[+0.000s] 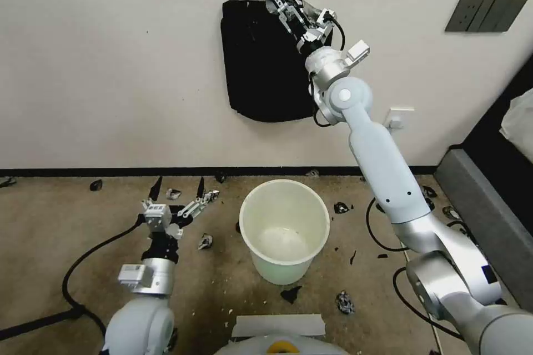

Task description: Place a trash bag onto the trash bin.

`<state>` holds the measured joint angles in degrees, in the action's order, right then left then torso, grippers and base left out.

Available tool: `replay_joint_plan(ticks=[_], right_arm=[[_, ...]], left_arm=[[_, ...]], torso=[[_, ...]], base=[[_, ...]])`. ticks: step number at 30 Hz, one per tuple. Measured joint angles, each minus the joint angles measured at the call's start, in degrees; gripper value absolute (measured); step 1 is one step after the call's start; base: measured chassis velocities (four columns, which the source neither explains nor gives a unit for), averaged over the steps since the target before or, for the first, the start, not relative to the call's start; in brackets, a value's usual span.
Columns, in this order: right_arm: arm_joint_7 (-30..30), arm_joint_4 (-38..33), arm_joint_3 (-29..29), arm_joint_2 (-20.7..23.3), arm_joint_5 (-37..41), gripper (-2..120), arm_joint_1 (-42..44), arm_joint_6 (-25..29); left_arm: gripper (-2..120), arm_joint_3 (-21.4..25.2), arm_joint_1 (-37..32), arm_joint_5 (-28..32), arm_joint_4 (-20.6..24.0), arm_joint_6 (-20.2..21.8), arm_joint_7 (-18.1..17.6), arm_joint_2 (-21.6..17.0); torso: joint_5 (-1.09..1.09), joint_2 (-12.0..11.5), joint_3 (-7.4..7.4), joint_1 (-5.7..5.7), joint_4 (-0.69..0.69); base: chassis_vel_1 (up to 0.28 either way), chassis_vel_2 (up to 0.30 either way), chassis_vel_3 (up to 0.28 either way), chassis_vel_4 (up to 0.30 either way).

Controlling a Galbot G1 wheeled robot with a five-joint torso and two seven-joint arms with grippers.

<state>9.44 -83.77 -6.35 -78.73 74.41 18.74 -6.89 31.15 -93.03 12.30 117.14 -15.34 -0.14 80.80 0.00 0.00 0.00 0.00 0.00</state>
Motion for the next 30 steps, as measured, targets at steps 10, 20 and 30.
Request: replay_joint_plan(ticks=[10, 20, 30], right_arm=[[1.4, 3.6, 0.4, -1.9, 1.3, 100, -3.0, -0.3], [0.1, 4.4, -0.8, -2.4, 2.5, 90, -3.0, -0.4], [0.0, 4.7, -0.9, -2.7, 2.3, 52, -3.1, 0.0]], left_arm=[[100, -0.1, 0.1, 0.0, 0.0, 0.0, -0.1, 0.2], [100, -0.2, 0.4, 0.2, -0.1, 0.1, -0.2, 0.2], [100, -0.4, 0.5, 0.7, 0.2, 0.2, -0.3, 0.0]], torso=[[0.0, 0.0, 0.0, 0.0, 0.0], [0.0, 0.0, 0.0, 0.0, 0.0], [0.0, 0.0, 0.0, 0.0, 0.0]], base=[[0.0, 0.0, 0.0, 0.0], [0.0, 0.0, 0.0, 0.0], [0.0, 0.0, 0.0, 0.0]])
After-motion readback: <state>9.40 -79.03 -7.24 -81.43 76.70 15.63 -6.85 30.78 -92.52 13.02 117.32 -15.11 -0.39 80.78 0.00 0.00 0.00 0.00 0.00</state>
